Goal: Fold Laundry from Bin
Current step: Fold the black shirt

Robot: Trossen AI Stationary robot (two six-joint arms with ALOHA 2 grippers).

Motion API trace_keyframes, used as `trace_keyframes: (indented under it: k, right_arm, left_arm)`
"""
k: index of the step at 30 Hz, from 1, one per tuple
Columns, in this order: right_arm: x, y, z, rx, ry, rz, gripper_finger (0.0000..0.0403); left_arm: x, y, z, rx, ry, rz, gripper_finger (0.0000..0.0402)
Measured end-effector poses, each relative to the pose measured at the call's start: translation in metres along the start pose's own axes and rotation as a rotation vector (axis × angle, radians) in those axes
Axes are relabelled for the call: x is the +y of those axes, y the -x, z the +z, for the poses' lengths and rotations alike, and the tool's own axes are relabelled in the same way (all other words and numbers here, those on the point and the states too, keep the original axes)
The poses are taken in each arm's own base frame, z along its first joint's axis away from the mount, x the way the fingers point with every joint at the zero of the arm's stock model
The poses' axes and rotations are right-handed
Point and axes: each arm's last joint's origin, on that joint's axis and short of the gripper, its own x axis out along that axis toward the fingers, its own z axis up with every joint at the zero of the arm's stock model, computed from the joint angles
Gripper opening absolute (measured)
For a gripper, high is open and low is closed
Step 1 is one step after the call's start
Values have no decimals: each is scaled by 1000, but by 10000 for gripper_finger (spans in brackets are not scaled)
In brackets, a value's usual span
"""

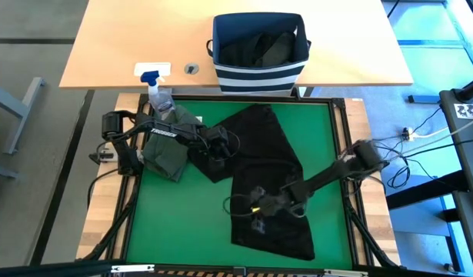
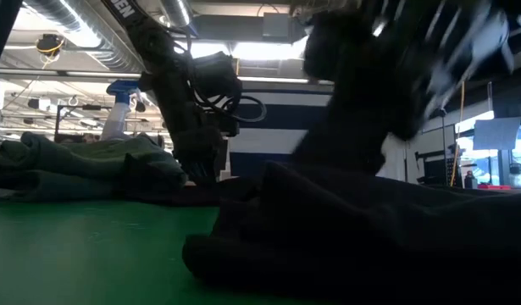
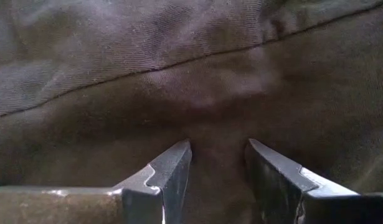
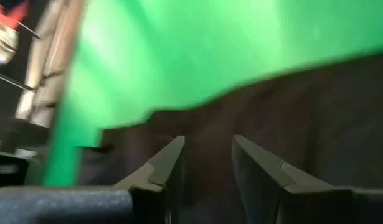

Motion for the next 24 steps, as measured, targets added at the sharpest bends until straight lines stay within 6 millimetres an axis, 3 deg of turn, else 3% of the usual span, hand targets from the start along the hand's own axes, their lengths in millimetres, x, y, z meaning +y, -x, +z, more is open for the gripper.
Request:
trace_keyframes:
  k: [3, 6, 10, 15, 20, 24]
  right_arm:
    - [1, -22, -11, 48, -19, 5, 130]
    - [21, -30, -19, 99, 9, 112, 130]
    - [50, -25, -39, 230, 57, 241, 130]
    - [68, -17, -61, 297, 64, 234, 130]
    - [66, -7, -43, 250, 27, 207, 130]
    - [55, 20, -6, 242, 54, 151, 130]
  left_arm:
    - [0, 0, 0, 1, 1, 10, 156]
    - [1, 0, -1, 8, 1, 32, 156]
    - [2, 0, -2, 17, 2, 52, 156]
    - [5, 0, -2, 19, 11, 52, 156]
    - [5, 5, 2, 31, -5, 19, 156]
    - [-1, 31, 16, 7, -30, -19, 156]
